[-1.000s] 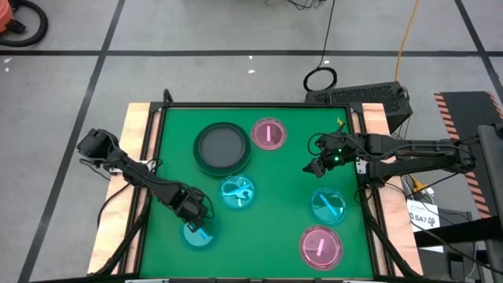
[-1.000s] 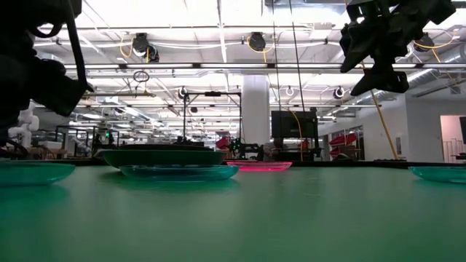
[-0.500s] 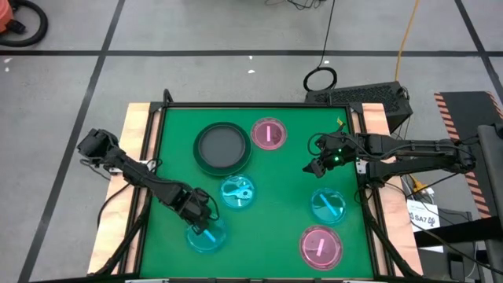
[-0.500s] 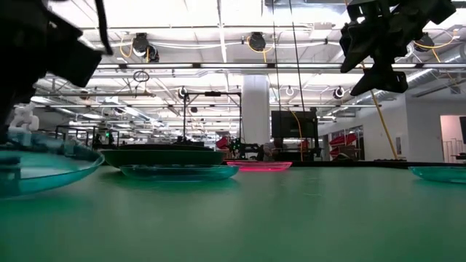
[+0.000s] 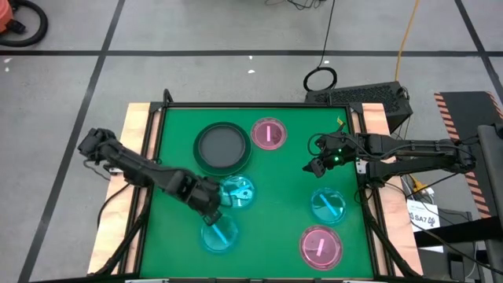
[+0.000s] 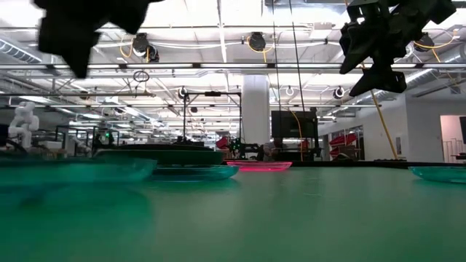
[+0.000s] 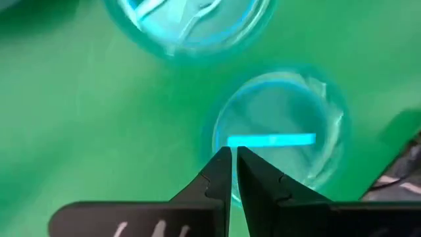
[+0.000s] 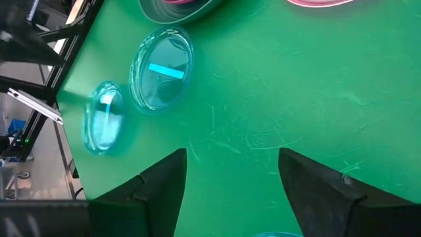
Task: Stack plastic plates
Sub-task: Stack the left blue plate on the black plate
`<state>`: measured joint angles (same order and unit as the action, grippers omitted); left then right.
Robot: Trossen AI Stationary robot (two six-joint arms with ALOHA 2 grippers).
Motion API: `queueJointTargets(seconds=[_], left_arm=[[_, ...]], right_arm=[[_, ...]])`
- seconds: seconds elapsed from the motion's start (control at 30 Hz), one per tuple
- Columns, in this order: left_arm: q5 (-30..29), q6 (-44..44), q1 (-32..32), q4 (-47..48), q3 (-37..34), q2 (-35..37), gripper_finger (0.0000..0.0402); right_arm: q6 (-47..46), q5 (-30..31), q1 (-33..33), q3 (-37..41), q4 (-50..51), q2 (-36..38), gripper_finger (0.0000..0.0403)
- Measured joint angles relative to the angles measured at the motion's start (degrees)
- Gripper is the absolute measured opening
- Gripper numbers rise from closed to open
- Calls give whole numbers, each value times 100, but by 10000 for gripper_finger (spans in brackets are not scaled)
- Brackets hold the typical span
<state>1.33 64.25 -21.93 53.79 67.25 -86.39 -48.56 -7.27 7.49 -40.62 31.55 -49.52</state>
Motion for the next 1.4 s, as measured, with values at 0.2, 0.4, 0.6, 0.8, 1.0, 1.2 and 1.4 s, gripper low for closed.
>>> queueJointTargets(seconds=[0.2,0.4,0.6,0.8,1.0,1.2,1.4], left_arm=[[32,-704,603,232,351,19,12],[827,-830,988,484,-77,17,29],[1729,-529,888,-147,-654,15,87],[1547,752,668,-578,-867,15,132],[826,1091,262,-802,-867,-133,157],[766,837,-33,-1082,-867,-802,159],[761,1075,-173,-1198,-869,-1423,159]], right_arm=[[42,-14,0,0,0,0,233],[39,-23,-86,0,4,0,233],[39,-26,-202,0,9,0,233],[42,-30,-251,0,26,0,233],[95,-31,-251,0,-1,0,233],[-122,-128,-251,0,-2,0,233],[-355,-287,-269,0,-8,1,233]])
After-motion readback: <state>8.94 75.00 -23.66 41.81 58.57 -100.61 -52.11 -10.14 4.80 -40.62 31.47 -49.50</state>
